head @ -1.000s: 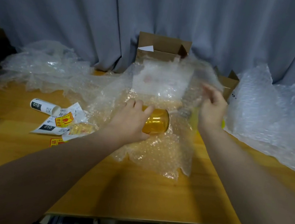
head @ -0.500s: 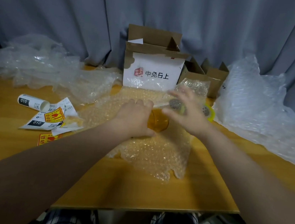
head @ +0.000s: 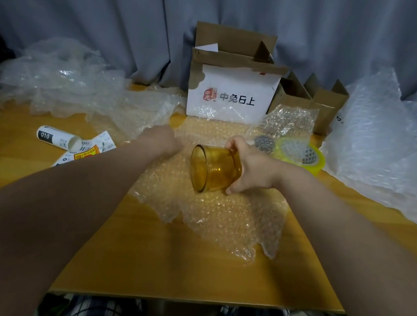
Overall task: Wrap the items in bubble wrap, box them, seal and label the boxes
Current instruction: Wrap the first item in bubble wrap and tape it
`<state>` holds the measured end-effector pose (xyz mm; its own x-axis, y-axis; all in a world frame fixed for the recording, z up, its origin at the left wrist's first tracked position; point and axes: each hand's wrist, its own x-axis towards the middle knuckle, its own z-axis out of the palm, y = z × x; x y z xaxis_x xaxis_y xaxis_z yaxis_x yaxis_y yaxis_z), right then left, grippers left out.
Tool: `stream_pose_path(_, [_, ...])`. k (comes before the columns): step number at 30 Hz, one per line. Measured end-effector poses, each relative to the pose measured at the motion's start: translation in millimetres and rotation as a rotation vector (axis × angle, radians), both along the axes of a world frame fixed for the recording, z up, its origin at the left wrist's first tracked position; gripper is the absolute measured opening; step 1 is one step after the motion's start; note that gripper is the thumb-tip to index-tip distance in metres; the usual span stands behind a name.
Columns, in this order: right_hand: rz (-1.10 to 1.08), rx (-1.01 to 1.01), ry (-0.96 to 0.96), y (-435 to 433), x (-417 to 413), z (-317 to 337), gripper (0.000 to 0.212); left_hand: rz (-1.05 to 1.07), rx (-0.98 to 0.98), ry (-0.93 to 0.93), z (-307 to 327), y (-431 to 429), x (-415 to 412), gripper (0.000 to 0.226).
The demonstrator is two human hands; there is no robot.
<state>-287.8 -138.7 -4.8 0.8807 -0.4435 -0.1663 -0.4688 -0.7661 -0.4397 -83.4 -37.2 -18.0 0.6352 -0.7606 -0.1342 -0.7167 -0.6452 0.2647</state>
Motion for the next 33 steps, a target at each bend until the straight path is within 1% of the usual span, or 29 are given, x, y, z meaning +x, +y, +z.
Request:
stream_pose_path(3, [-0.015, -0.067, -0.032, 2, -2, -5, 0.086, 0.037, 0.002, 0.000, 1, -7, 1, 0.050])
stream_pose_path(6, [-0.016, -0.057, -0.090, 6, -6, -7, 0.084, 0.037, -0.052, 0.024, 1, -7, 2, 0.036])
stream_pose_path(8, [-0.017, -0.057, -0.124, 8, -9, -8, 0.082, 0.040, -0.198, 0.104, -4, -8, 3, 0.028])
stream_pose_path(10, [-0.027, -0.069, -0.140, 11, -11, -9, 0.082, 0.009, -0.395, 0.183, -6, -7, -2, 0.017])
stream_pose_path(12, [-0.045, -0.114, -0.137, 14, -13, -10, 0.084, -0.066, -0.584, 0.193, -2, -6, -5, 0.010])
stream_pose_path(13, [-0.052, -0.169, -0.137, 16, -14, -10, 0.085, -0.110, -0.650, 0.185, 2, -5, -7, 0.008])
stream_pose_path(16, [-0.060, -0.382, -0.172, 25, -12, -11, 0.087, -0.264, -0.694, 0.083, 16, -3, -9, 0.011])
stream_pose_path(18, [-0.060, -0.443, -0.195, 27, -4, -10, 0.084, -0.328, -0.753, 0.003, 25, -3, -7, 0.013])
stream_pose_path(20, [-0.059, -0.445, -0.197, 26, 7, -9, 0.084, -0.321, -0.798, -0.048, 35, -3, -2, 0.011])
stream_pose_path(22, [-0.063, -0.407, -0.202, 24, 17, -7, 0.085, -0.325, -0.781, -0.101, 42, -4, 0, 0.008])
stream_pose_path(24, [-0.076, -0.351, -0.219, 24, 23, -8, 0.086, -0.368, -0.776, -0.177, 46, -4, 1, 0.010])
stream_pose_path(27, [-0.098, -0.281, -0.240, 26, 27, -14, 0.088, -0.495, -0.835, -0.261, 47, 6, 8, 0.013])
stream_pose_path(29, [-0.115, -0.248, -0.257, 27, 26, -20, 0.088, -0.544, -0.893, -0.182, 46, 13, 6, 0.016])
stream_pose_path(30, [-0.120, -0.237, -0.265, 27, 26, -22, 0.089, -0.509, -0.920, -0.120, 46, 15, 4, 0.018])
stream_pose_path(32, [-0.119, -0.228, -0.259, 26, 26, -22, 0.089, -0.337, -0.940, -0.003, 47, 12, 2, 0.027])
stream_pose_path(33, [-0.115, -0.229, -0.246, 25, 27, -20, 0.089, -0.232, -0.932, 0.065, 49, 8, 2, 0.037])
